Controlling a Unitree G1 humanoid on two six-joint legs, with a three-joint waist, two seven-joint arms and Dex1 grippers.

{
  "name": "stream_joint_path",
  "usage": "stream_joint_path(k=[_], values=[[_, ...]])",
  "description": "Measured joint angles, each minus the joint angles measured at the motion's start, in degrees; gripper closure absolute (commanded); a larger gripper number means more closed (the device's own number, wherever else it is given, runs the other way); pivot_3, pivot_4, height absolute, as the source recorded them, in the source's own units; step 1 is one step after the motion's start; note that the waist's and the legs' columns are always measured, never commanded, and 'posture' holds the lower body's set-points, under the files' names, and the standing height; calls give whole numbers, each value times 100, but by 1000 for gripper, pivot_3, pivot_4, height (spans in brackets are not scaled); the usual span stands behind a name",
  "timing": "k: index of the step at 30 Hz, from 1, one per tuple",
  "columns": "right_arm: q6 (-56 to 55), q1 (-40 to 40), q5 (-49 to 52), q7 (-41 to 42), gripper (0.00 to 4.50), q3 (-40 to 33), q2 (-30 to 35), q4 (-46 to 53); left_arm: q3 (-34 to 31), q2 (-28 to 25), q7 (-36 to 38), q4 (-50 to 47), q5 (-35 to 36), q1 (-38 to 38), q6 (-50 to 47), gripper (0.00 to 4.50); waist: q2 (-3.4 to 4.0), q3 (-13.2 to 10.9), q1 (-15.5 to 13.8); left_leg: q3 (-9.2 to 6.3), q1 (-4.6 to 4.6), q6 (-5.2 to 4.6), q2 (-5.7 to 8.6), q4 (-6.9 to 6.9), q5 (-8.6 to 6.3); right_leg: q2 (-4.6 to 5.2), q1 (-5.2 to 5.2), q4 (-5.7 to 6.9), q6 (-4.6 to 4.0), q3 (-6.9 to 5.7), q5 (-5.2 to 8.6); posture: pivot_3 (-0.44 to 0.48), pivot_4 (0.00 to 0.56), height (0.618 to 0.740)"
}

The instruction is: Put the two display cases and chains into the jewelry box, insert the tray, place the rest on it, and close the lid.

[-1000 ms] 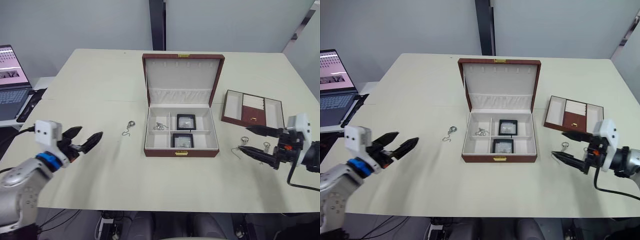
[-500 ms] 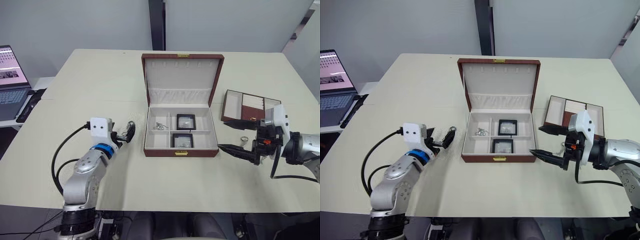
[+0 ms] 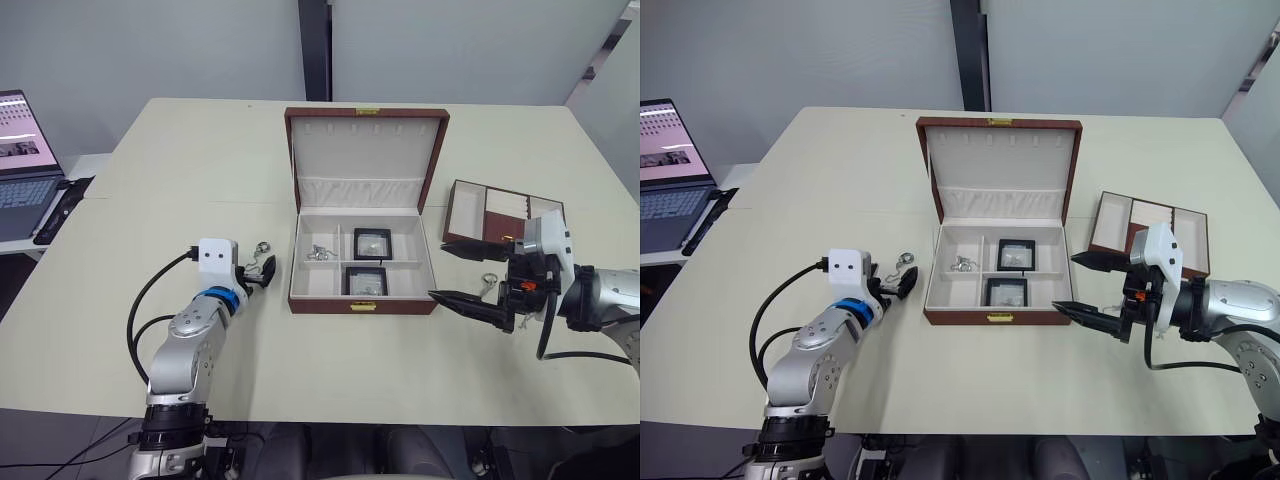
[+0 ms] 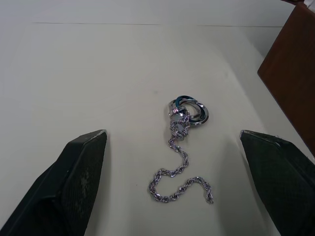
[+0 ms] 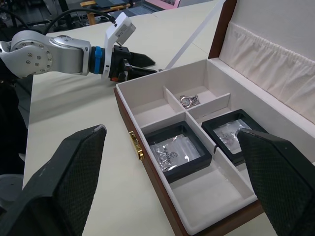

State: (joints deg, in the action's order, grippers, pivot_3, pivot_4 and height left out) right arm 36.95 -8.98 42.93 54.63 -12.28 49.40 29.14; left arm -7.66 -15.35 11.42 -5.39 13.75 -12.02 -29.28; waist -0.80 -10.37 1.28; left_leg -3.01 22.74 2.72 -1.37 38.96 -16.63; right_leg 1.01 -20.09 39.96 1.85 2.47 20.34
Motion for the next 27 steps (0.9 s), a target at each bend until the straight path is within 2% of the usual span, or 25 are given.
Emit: stream_joint_path(k=[6,9,22,27], values=[[0,6,2,-4,0,0,-6,1,9,7,-4,2,-32,-5,-14,25,1,1,1,0,-1,0,0,0,0,0,2,0,0,0,0,0,150,740],[2,10,8,-8,0,0,-7,2,29,5,-13,2,-53,-11,-30,570,2,1,1,1,-2,0,0,0,0,0,3,0,0,1,0,0,150,740],[50,51,110,-103,0,0,-7,6,62,48,47,-24,-39,-18,-84,4481,1,1,-24,1,-3,0,2,0,0,2,3,-1,0,0,0,0,150,740],[51,57,110,-112,0,0,-7,7,50,46,44,-26,-39,-62,-139,4481,2,2,-28,2,-2,0,3,0,0,2,3,-1,0,1,0,0,150,740]])
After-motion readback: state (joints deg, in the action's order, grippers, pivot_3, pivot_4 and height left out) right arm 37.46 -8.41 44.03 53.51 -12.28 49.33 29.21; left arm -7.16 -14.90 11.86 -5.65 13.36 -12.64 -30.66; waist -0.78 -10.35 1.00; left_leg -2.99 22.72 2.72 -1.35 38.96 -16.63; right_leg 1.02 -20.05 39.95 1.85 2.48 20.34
